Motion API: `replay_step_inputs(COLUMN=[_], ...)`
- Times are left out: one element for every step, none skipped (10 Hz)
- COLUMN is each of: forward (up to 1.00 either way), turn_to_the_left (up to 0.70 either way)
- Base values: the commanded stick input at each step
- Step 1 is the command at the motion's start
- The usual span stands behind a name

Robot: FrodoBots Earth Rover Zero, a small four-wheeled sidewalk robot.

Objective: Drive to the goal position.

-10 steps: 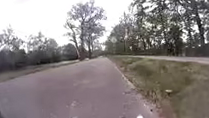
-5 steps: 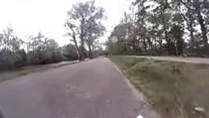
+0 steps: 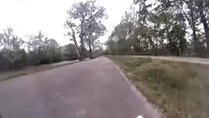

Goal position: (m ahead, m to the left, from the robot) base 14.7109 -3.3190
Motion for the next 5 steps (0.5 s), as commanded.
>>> replay_step_inputs(forward=[1.0, 1.0, 1.0, 1.0, 1.0], turn_to_the_left=[0.0, 0.0, 0.0, 0.0, 0.0])
